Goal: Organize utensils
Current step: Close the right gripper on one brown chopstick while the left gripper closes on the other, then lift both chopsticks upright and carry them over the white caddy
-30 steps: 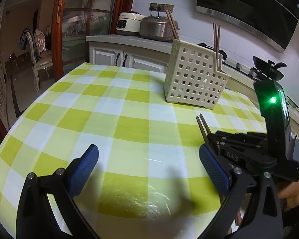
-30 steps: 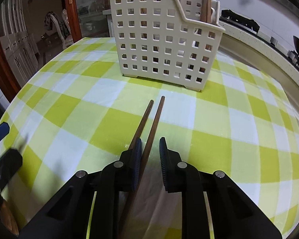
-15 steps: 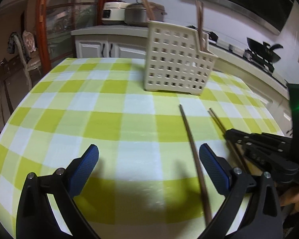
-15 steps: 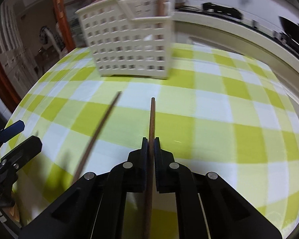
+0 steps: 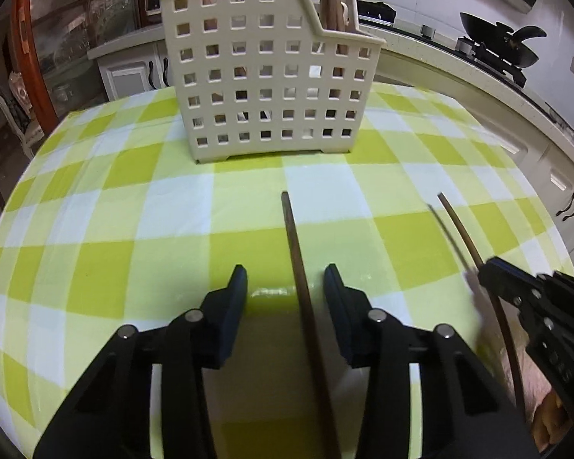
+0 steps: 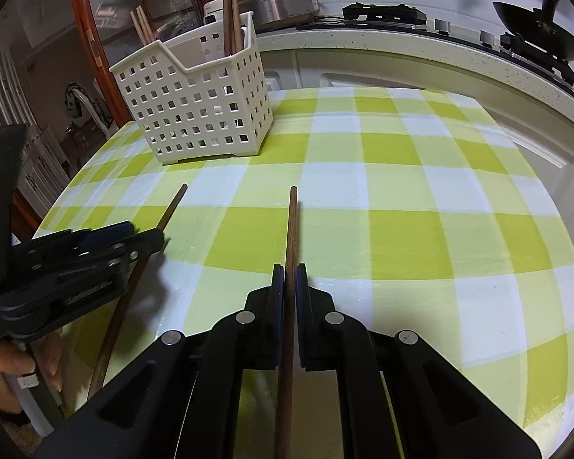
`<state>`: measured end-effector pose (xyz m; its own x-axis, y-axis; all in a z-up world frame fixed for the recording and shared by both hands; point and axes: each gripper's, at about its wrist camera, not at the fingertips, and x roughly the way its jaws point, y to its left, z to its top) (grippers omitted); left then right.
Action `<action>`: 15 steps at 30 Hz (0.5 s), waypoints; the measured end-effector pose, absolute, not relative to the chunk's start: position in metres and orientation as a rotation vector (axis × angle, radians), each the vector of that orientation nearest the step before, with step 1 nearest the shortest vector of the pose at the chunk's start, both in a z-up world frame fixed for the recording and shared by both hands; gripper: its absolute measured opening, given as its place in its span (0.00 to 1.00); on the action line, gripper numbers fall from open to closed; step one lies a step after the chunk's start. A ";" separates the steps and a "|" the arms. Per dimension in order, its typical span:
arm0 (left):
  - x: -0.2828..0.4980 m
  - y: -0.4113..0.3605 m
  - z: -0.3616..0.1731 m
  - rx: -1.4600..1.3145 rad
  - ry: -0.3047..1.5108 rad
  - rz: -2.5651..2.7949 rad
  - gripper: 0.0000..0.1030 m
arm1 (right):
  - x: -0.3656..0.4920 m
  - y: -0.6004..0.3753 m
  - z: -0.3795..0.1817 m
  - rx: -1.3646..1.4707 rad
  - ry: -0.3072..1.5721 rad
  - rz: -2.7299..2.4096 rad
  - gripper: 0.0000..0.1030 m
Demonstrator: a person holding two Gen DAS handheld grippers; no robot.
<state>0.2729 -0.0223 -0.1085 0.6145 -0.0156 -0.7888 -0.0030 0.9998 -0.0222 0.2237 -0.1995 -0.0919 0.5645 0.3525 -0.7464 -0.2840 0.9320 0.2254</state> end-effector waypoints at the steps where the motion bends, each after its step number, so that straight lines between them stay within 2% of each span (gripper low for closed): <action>1: 0.274 -0.023 -0.109 -0.017 0.909 -0.004 0.31 | 0.224 -0.200 -0.092 0.085 0.896 0.377 0.06; 7: 0.271 -0.032 -0.110 0.068 0.888 -0.004 0.10 | 0.225 -0.203 -0.094 0.109 0.906 0.384 0.06; 15: 0.267 -0.031 -0.111 0.074 0.874 -0.029 0.06 | 0.229 -0.201 -0.098 0.103 0.940 0.369 0.06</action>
